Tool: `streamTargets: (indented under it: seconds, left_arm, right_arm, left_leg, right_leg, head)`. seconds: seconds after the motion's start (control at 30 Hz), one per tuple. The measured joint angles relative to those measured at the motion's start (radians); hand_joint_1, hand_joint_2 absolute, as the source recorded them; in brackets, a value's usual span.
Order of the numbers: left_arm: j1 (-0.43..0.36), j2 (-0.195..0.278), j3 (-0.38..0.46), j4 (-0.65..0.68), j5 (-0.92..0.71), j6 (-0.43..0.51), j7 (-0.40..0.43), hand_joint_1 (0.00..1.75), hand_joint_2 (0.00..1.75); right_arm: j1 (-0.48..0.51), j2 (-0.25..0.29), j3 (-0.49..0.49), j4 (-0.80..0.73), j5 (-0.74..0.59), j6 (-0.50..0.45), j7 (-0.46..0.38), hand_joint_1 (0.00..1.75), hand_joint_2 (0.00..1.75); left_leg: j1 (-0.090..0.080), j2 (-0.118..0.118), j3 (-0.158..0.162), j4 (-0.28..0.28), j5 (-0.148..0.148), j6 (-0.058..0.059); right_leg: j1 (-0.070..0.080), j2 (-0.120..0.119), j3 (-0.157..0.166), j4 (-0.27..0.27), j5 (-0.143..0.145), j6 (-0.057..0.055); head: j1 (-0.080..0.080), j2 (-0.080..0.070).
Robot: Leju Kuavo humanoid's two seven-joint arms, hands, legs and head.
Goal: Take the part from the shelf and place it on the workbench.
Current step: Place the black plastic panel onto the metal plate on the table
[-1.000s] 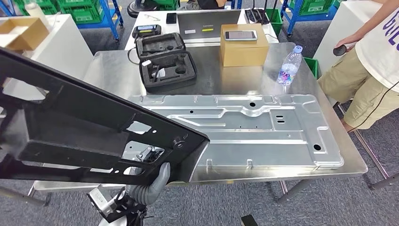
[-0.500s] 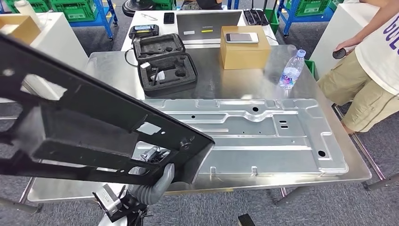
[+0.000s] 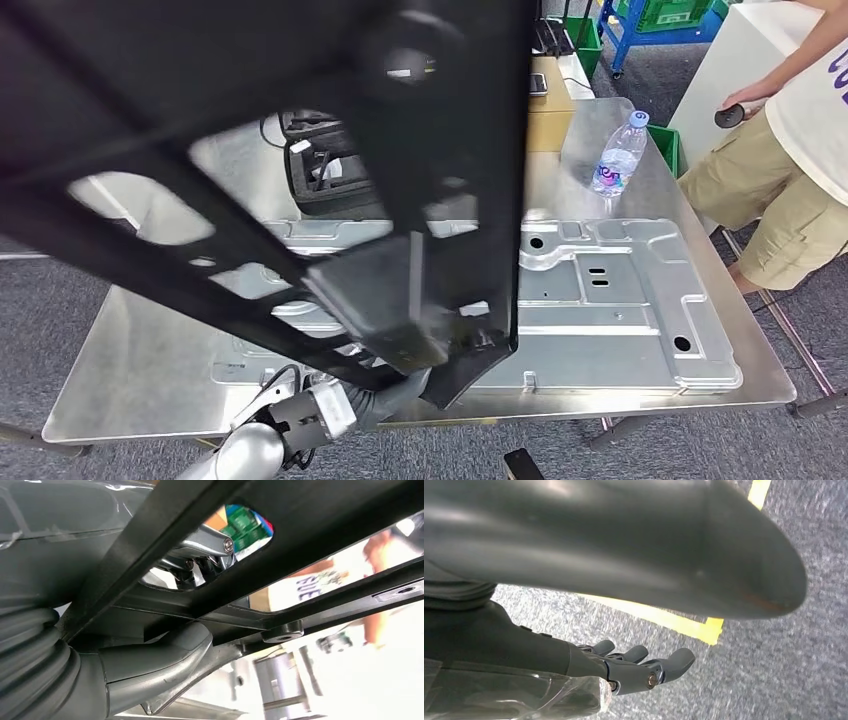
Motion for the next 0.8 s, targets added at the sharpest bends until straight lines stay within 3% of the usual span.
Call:
streamTargets:
  seconds: [0.1,0.13,0.17,0.2,0.27,0.33,0.4,0.5,0.53,0.6,0.63,0.67,0.7,0.8]
  left_arm:
    - [-0.030,0.002,-0.023,0.006,-0.057,-0.004,0.043,1.75,1.75]
    - [-0.039,0.003,-0.032,0.010,-0.082,-0.007,0.060,1.75,1.75]
    - [-0.047,0.004,-0.041,0.014,-0.107,-0.011,0.077,1.75,1.75]
    - [-0.056,0.004,-0.051,0.019,-0.128,-0.016,0.093,1.75,1.75]
    - [-0.078,0.005,-0.068,0.028,-0.156,-0.030,0.116,1.75,1.75]
    - [-0.100,0.005,-0.083,0.037,-0.169,-0.043,0.130,1.75,1.75]
    - [-0.114,0.005,-0.096,0.047,-0.175,-0.055,0.143,1.75,1.75]
    - [-0.133,0.004,-0.116,0.062,-0.190,-0.075,0.163,1.75,1.75]
    - [-0.141,0.002,-0.123,0.067,-0.197,-0.082,0.172,1.75,1.75]
    - [-0.157,0.000,-0.139,0.079,-0.216,-0.095,0.192,1.75,1.75]
    - [-0.163,-0.001,-0.147,0.085,-0.226,-0.101,0.203,1.75,1.75]
    - [-0.168,-0.001,-0.155,0.092,-0.236,-0.107,0.212,1.75,1.75]
    - [-0.173,-0.002,-0.163,0.099,-0.244,-0.111,0.220,1.75,1.75]
    - [-0.196,-0.010,-0.178,0.118,-0.255,-0.114,0.235,1.75,1.75]
  right_arm:
    - [-0.005,0.001,0.000,0.000,0.003,0.000,0.003,0.00,0.00]
    - [-0.005,0.001,0.001,0.000,0.003,0.000,0.004,0.00,0.00]
    - [-0.006,0.001,0.001,0.000,0.004,0.000,0.006,0.00,0.00]
    - [-0.006,0.001,0.001,0.000,0.005,0.000,0.007,0.00,0.00]
    - [-0.008,0.002,0.001,0.000,0.007,0.000,0.009,0.00,0.00]
    - [-0.011,0.006,0.001,0.000,0.009,0.000,0.011,0.00,0.00]
    - [-0.014,0.010,0.001,0.000,0.011,0.000,0.012,0.00,0.00]
    - [-0.015,0.013,0.001,0.000,0.013,0.000,0.014,0.00,0.00]
    - [-0.015,0.013,0.001,0.000,0.013,0.000,0.014,0.00,0.00]
    - [-0.016,0.014,0.001,0.000,0.015,0.000,0.014,0.00,0.00]
    - [-0.015,0.014,0.001,0.000,0.016,0.000,0.015,0.00,0.00]
    - [-0.014,0.014,0.001,0.000,0.016,0.000,0.016,0.00,0.00]
    - [-0.014,0.014,0.001,0.000,0.018,0.000,0.016,0.00,0.00]
    - [-0.018,0.013,0.001,0.000,0.024,0.000,0.017,0.00,0.00]
  left_leg:
    - [0.001,0.001,-0.103,0.200,-0.083,-0.008]
    - [0.001,0.001,-0.134,0.250,-0.094,-0.008]
    - [0.000,0.001,-0.148,0.264,-0.086,-0.005]
    - [-0.001,0.001,-0.141,0.235,-0.058,-0.001]
    - [-0.008,0.001,-0.083,0.091,0.021,0.016]
    - [-0.019,0.001,-0.037,-0.020,0.064,0.033]
    - [-0.026,0.000,-0.030,-0.043,0.065,0.043]
    - [-0.016,0.000,-0.004,-0.075,0.077,0.052]
    - [-0.013,0.000,0.006,-0.084,0.080,0.054]
    - [-0.015,0.002,0.014,-0.087,0.077,0.059]
    - [-0.016,0.002,0.015,-0.087,0.075,0.060]
    - [-0.016,0.002,0.017,-0.087,0.073,0.060]
    - [-0.016,0.002,0.019,-0.086,0.071,0.060]
    - [-0.019,0.000,0.028,-0.083,0.060,0.051]
  right_leg:
    - [0.002,0.000,0.001,0.000,-0.003,-0.009]
    - [0.004,0.000,0.002,0.000,-0.005,-0.011]
    - [0.006,0.001,0.004,0.000,-0.007,-0.012]
    - [0.007,0.002,0.007,0.000,-0.009,-0.012]
    - [0.009,0.005,0.016,0.000,-0.015,-0.011]
    - [0.009,0.006,0.019,-0.001,-0.019,-0.005]
    - [0.006,0.004,0.019,-0.006,-0.019,0.008]
    - [0.006,0.000,0.014,0.017,-0.039,0.023]
    - [0.007,0.000,-0.006,0.063,-0.063,0.026]
    - [0.006,-0.001,-0.078,0.200,-0.118,0.032]
    - [0.006,-0.001,-0.112,0.254,-0.131,0.035]
    - [0.005,-0.001,-0.130,0.272,-0.125,0.037]
    - [0.005,-0.001,-0.125,0.248,-0.099,0.037]
    - [0.008,-0.003,-0.035,0.038,0.011,0.030]
  head:
    - [-0.002,0.000]
    - [-0.002,0.000]
    - [-0.002,0.000]
    - [-0.002,0.000]
    - [-0.002,0.000]
    - [-0.002,0.000]
    - [-0.003,0.000]
    - [-0.002,0.000]
    - [-0.001,0.000]
    - [0.000,0.000]
    - [0.001,0.000]
    - [0.001,0.000]
    - [0.001,0.000]
    - [0.002,0.000]
